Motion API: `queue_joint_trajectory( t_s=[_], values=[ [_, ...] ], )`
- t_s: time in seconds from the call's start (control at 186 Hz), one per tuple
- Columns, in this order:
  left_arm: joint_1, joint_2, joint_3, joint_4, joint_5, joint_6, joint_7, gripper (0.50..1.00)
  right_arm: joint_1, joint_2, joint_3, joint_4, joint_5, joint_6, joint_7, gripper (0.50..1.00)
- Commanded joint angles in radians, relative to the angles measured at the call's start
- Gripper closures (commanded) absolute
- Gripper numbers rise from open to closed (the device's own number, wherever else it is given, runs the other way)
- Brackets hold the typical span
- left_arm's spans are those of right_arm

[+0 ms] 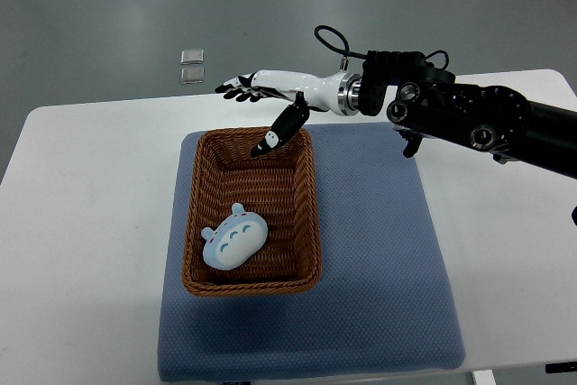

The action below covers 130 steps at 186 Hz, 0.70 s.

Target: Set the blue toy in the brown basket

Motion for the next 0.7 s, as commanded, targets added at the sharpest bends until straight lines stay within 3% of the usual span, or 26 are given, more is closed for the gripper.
queue_joint_trajectory(
  t_s=[0.0,0.392,0.601,0.692],
  values=[
    [0.000,0.000,0.000,0.000,0.000,0.000,0.000,0.500,-0.066,-0.054,0.122,-0.007,0.077,0.014,-0.002,0.587],
    [0.000,0.000,0.000,-0.002,0.002,0.000,0.000,0.500,-0.328,-0.054,0.557,-0.099,0.336,0.008,0.006,0.583],
    [0.000,0.000,0.000,0.000,0.002,0.000,0.000,0.500,-0.386,-0.054,0.603,-0.120,0.532,0.017,0.136,0.570],
    [0.000,0.000,0.000,0.000,0.000,0.000,0.000,0.500,-0.415,-0.053,0.605,-0.122,0.615,0.017,0.159,0.572]
  ],
)
